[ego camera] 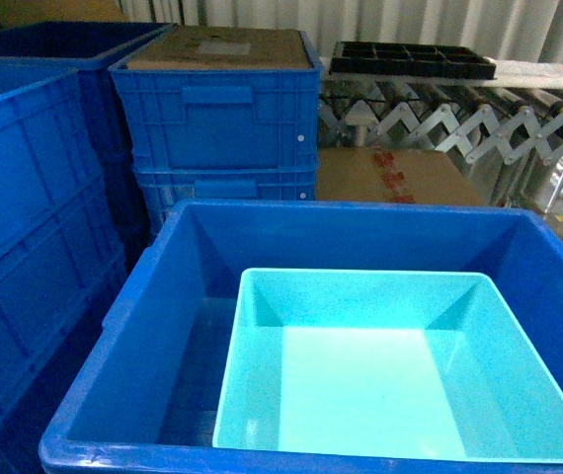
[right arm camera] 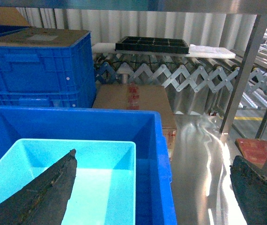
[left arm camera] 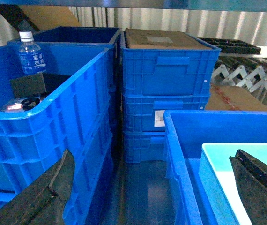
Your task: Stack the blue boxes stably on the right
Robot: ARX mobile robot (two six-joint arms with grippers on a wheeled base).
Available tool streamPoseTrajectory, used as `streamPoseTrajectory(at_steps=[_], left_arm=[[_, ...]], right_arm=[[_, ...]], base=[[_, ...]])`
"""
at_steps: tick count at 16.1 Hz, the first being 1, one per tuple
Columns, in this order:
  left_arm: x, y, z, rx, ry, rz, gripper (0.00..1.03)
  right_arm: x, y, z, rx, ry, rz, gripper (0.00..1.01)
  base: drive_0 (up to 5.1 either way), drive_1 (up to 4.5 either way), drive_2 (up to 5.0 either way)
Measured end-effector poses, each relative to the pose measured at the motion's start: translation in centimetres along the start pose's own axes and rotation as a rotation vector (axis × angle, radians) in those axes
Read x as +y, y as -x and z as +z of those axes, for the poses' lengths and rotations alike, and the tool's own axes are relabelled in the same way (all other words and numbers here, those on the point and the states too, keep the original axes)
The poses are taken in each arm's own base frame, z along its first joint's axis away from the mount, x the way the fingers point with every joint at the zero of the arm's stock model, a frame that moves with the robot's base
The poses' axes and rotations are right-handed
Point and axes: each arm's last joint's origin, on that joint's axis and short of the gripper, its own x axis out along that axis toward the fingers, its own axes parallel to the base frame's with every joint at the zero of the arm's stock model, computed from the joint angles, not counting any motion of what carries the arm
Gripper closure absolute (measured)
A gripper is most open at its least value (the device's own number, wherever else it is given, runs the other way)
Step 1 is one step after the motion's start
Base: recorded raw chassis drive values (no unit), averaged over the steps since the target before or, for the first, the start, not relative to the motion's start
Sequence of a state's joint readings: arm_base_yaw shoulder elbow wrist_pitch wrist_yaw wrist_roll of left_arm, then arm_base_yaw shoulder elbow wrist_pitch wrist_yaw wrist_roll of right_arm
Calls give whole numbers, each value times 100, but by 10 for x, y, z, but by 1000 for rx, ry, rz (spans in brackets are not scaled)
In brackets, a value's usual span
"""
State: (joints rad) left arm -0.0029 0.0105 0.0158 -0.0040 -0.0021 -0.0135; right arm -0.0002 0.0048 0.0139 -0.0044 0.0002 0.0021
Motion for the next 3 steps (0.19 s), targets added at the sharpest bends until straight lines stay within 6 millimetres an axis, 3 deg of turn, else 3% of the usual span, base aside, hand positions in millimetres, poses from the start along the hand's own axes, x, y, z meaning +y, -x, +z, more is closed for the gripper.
streamPoseTrajectory(at_steps=[3], left_arm=[[0,0,0,0,0,0,5]], right_arm=[[0,0,0,0,0,0,3]], base=[[0,0,0]])
